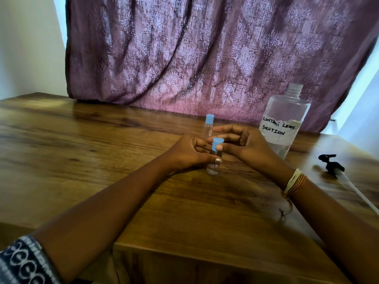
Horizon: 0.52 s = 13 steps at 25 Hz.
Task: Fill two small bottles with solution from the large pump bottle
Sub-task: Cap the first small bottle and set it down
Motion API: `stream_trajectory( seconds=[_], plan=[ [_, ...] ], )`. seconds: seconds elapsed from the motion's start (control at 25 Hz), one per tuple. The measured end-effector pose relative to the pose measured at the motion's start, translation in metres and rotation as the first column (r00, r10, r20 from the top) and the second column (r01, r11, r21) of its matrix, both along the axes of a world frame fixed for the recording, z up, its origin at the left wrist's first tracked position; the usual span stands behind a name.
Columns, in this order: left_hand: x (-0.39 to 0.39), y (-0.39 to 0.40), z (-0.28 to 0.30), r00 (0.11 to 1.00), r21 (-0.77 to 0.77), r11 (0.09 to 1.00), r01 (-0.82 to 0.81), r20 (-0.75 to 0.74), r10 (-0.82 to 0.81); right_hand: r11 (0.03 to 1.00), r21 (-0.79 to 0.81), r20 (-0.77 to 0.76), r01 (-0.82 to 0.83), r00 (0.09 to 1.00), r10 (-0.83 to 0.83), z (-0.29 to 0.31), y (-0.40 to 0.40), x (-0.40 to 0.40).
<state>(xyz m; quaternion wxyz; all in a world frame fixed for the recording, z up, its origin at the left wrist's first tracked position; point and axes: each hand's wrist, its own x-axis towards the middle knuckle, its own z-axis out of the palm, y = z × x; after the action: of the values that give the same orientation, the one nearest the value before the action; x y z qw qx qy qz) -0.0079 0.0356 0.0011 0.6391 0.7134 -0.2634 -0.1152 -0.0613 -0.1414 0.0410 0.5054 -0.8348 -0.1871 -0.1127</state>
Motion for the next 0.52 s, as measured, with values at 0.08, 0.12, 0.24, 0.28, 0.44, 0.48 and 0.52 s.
stream_trajectory(
  seconds=[0.08, 0.12, 0.24, 0.28, 0.44, 0.48, 0.52],
  plan=[
    [-0.0008, -0.0012, -0.0004, 1.000, -0.014, 1.000, -0.009, 0.000, 0.009, 0.997, 0.017, 0.031, 0.079, 0.996, -0.080, -0.0014, 0.0042, -0.0011],
    [-0.0015, -0.0021, -0.0008, 1.000, -0.019, 1.000, -0.022, 0.001, 0.022, 0.994, 0.026, 0.043, 0.106, 0.993, -0.107, -0.0024, 0.0061, -0.0014],
    [-0.0023, -0.0044, -0.0013, 0.998, -0.022, 0.998, -0.061, 0.019, 0.062, 0.985, 0.089, 0.078, 0.148, 0.985, -0.155, -0.0041, 0.0099, -0.0034],
    [-0.0035, -0.0041, -0.0006, 0.998, -0.027, 0.998, -0.061, 0.020, 0.062, 0.983, 0.099, 0.086, 0.153, 0.983, -0.161, -0.0056, 0.0105, -0.0039],
    [-0.0037, -0.0005, 0.0002, 1.000, -0.046, 0.999, -0.016, 0.001, 0.016, 0.990, 0.102, 0.040, 0.101, 0.994, -0.106, -0.0082, 0.0075, 0.0003],
    [-0.0029, 0.0008, 0.0002, 1.000, -0.033, 0.999, 0.016, -0.018, -0.017, 0.995, 0.085, 0.004, 0.061, 0.998, -0.061, -0.0079, 0.0048, 0.0025],
    [-0.0010, 0.0024, 0.0002, 0.998, 0.000, 0.999, 0.053, -0.036, -0.053, 0.998, 0.056, -0.049, 0.021, 0.999, -0.018, -0.0063, 0.0022, 0.0033]
  ],
)
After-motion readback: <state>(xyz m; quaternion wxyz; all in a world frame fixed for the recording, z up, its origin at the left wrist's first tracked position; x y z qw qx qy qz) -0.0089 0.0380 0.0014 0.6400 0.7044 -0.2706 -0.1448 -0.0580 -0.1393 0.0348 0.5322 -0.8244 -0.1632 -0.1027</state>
